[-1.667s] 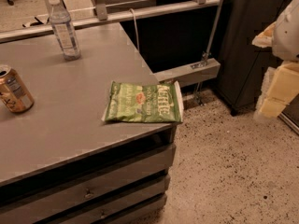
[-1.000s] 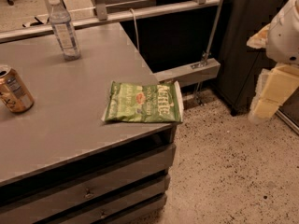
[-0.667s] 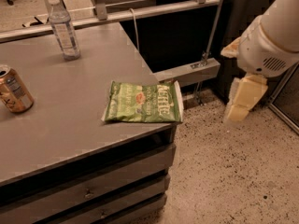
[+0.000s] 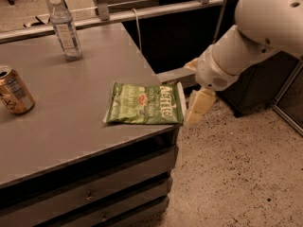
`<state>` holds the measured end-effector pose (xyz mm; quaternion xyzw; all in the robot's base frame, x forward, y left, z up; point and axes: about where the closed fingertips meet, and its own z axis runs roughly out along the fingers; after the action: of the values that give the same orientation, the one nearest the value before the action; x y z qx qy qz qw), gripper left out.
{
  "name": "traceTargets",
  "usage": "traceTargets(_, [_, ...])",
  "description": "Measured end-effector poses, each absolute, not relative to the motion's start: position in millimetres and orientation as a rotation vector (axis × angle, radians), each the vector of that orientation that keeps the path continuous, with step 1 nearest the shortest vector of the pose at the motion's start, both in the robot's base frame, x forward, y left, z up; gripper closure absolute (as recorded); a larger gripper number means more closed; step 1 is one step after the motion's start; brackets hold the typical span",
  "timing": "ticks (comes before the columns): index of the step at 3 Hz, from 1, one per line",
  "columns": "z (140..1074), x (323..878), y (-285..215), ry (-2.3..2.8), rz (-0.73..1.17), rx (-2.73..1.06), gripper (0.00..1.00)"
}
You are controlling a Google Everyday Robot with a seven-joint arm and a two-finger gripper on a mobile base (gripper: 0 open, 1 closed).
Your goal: Move green jalapeno chip bag near blue plastic bottle
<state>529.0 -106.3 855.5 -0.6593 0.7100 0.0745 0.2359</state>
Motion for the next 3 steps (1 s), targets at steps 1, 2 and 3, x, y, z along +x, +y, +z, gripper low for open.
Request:
traceTargets(1, [841.5,558.1,-78.8,1.878,0.265,-1.786,0.00])
traceTargets(2, [838.3,571.2,-60.2,1.862,0.320,-1.764,0.00])
traceTargets(3, [834.9,573.0,-49.3,1.908,0.406,-1.748,0.00])
